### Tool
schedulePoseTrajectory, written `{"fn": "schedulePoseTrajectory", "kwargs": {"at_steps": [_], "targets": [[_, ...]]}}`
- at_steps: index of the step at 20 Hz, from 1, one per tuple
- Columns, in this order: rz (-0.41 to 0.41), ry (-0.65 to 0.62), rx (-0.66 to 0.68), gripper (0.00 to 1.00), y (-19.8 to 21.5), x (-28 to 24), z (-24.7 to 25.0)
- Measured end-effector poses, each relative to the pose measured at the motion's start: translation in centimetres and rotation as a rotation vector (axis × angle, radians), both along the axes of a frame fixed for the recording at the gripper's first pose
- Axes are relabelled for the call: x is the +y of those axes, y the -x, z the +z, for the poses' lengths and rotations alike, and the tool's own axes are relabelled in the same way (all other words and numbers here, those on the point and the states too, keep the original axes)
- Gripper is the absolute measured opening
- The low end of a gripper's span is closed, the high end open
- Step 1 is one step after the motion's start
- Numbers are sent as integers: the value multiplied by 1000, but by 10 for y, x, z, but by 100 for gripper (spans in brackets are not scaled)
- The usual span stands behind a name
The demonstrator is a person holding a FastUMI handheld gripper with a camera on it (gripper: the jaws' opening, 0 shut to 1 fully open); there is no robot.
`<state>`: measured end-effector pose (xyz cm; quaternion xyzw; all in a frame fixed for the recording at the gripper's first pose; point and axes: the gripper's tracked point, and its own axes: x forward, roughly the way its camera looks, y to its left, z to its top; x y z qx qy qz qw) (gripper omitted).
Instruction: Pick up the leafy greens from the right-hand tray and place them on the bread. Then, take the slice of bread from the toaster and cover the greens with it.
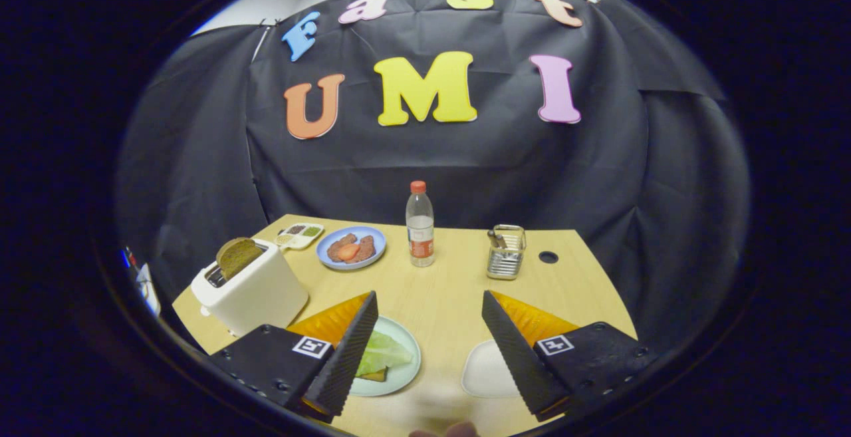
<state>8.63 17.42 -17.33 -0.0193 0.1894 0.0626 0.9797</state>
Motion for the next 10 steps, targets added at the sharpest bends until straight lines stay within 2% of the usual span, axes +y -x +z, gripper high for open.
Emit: {"fn": "schedulePoseTrajectory", "kwargs": {"at_steps": [5,10], "targets": [[27,33,-55,96,24,51,37],[29,-18,-90,96,23,149,60]]}}
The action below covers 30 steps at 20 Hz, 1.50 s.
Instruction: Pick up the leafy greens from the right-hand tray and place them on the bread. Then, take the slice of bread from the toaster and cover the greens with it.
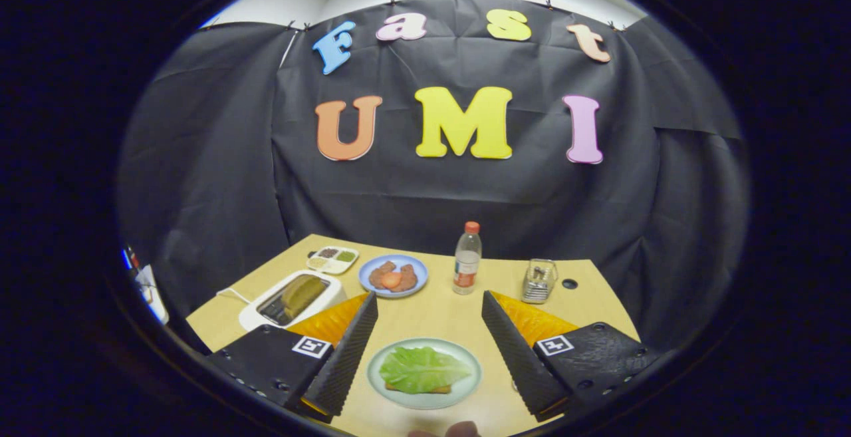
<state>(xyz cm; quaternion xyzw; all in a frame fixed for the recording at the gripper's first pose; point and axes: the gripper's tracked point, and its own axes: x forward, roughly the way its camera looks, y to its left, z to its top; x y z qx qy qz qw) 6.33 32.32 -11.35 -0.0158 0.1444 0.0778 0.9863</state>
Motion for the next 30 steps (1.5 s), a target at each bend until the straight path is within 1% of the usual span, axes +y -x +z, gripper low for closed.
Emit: {"fn": "schedulePoseTrajectory", "kwargs": {"at_steps": [4,8,12,16,17,21,22,23,26,28,29,30], "targets": [[-5,-32,27,96,-6,83,-11],[2,-34,99,96,-17,149,-43],[-36,-44,168,97,-31,174,-74],[-83,-58,202,96,-49,180,-94],[-91,-61,215,90,-51,181,-99],[-95,-56,255,60,-57,185,-114],[-91,-52,259,52,-57,187,-115],[-110,-33,256,45,-59,184,-117],[-111,-16,243,22,-60,186,-111],[-85,-38,255,10,-56,193,-113],[-84,-32,248,10,-54,193,-107],[-81,-39,235,5,-53,190,-99]]}}
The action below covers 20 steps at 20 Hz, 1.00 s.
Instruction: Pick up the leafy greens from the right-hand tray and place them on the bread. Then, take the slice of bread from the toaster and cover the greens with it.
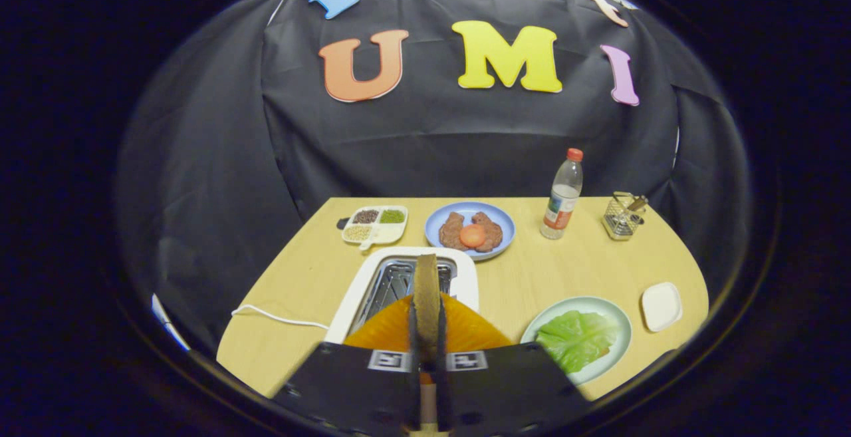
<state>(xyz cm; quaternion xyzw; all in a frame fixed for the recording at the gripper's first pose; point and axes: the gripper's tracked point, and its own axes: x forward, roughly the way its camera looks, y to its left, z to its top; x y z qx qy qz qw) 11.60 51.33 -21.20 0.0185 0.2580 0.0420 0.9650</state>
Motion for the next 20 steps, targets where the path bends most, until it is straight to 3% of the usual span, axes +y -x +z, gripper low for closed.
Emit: {"fn": "schedulePoseTrajectory", "kwargs": {"at_steps": [1,7,13,20], "targets": [[12,-14,-3,1,1,3,5],[-3,-86,-81,1,11,-14,66],[-36,-77,-170,0,24,-71,122],[-87,-29,-169,1,32,-147,98]]}}
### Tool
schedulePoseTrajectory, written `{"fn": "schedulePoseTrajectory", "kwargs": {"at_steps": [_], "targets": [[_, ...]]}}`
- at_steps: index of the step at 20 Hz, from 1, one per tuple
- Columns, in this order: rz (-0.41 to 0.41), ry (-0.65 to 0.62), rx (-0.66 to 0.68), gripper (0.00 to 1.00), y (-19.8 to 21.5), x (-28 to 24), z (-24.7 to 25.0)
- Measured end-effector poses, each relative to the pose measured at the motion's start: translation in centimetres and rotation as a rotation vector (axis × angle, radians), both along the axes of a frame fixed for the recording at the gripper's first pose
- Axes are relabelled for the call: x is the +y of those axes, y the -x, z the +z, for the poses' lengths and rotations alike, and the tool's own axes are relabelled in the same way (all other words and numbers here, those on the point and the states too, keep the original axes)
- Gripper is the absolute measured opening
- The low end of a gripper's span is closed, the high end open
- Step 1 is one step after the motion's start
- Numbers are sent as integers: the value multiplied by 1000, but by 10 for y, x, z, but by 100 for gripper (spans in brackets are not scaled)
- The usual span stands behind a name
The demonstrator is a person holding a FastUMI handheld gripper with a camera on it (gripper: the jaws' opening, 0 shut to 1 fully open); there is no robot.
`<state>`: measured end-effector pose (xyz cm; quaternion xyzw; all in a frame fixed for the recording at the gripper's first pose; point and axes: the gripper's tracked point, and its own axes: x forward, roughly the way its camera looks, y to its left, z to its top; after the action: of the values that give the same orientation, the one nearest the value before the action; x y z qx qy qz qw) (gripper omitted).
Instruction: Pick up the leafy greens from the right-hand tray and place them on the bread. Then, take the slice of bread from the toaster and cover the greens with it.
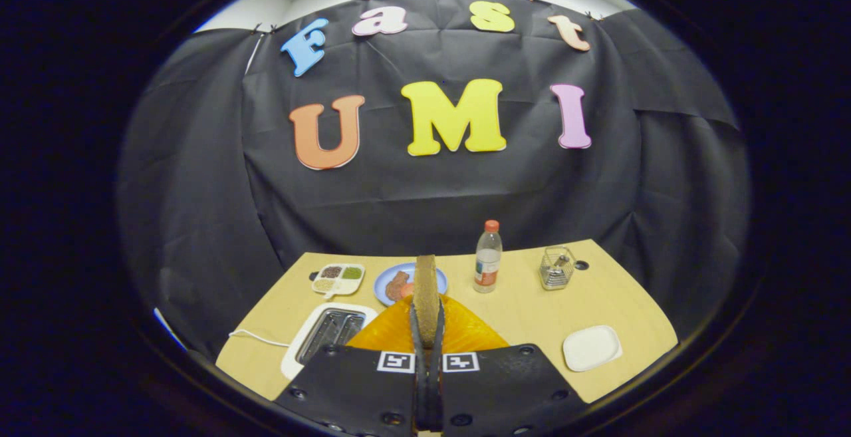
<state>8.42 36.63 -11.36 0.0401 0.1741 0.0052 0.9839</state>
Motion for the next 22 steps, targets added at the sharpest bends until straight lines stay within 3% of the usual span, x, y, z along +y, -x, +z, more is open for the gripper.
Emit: {"fn": "schedulePoseTrajectory", "kwargs": {"at_steps": [4,11,22], "targets": [[-14,-41,66,1,-4,-23,-48],[20,-148,186,1,-15,-17,-130],[42,-211,260,1,-9,-43,-182]]}}
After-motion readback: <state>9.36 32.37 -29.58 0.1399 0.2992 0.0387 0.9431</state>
